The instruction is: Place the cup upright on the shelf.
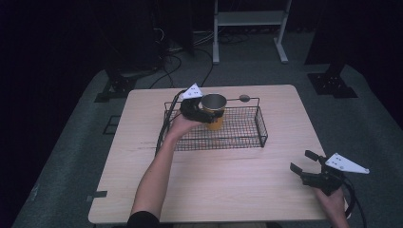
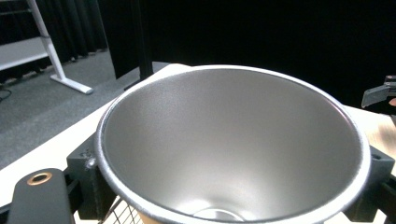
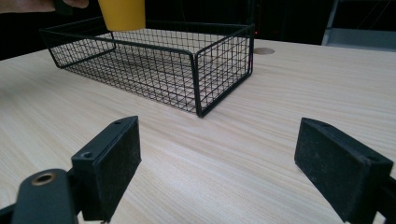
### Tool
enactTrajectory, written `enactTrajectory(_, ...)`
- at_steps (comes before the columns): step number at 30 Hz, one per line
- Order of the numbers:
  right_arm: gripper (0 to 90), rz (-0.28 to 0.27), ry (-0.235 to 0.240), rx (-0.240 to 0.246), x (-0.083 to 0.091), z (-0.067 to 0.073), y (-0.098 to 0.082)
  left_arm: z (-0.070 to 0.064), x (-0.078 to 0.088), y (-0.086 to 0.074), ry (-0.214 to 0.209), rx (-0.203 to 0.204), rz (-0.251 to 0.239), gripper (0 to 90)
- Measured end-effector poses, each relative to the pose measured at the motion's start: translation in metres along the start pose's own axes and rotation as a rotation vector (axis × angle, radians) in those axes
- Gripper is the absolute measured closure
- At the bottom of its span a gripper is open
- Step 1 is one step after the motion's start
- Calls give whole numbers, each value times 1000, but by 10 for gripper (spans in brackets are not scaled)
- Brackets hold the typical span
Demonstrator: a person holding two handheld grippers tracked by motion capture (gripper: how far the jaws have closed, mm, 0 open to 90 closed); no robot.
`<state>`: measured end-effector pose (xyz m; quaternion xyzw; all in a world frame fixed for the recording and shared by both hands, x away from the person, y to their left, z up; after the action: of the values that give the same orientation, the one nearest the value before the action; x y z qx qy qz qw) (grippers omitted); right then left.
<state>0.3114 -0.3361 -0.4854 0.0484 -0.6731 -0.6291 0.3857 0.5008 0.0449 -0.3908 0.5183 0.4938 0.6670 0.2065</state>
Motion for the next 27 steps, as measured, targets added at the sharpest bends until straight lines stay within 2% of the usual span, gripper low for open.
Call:
enactTrajectory(6, 135, 3, -3, 7, 0, 1, 0, 3, -8, -7, -12, -6, 13, 123)
enactTrajectory(8, 135, 5, -3, 8, -1, 1, 0, 5, -12, -11, -32, -11, 18, 122)
enactTrajectory(14, 135, 8, -2, 10, -1, 1, 0, 8, -15, -13, -50, -11, 21, 122)
enactTrajectory(17, 134, 7, -2, 10, -1, 1, 0, 8, -20, -18, -59, -42, 68, 122)
enactTrajectory(20, 134, 7, -1, 11, -1, 1, 0, 10, -21, -21, -61, -37, 88, 122)
enactTrajectory(21, 135, 7, -2, 14, -1, 1, 0, 10, -23, -24, -92, -28, 103, 122)
enactTrajectory(22, 134, 8, -2, 12, -1, 1, 0, 10, -23, -24, -92, -28, 103, 122)
enactTrajectory(23, 134, 8, -2, 12, -1, 1, 0, 8, -25, -27, -118, -50, 130, 122)
enactTrajectory(24, 134, 8, -2, 12, -1, 1, 0, 8, -25, -27, -118, -50, 130, 122)
enactTrajectory(25, 134, 7, -3, 11, -1, 1, 0, 7, -27, -29, -125, -63, 158, 122)
enactTrajectory(27, 134, 7, -2, 12, -1, 1, 0, 7, -27, -30, -130, -64, 164, 121)
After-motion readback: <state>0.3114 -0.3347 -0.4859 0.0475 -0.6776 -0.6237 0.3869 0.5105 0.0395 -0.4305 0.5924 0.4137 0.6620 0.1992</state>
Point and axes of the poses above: each handheld gripper's, and its own axes: x roughly backward along the jaws, y roughly out of its top, z roughly to its left, the point moved 4 cm from there along -x, roughly forward along the jaws, and after that the axes turned 11 degrees about z, right-handed, at the moved point
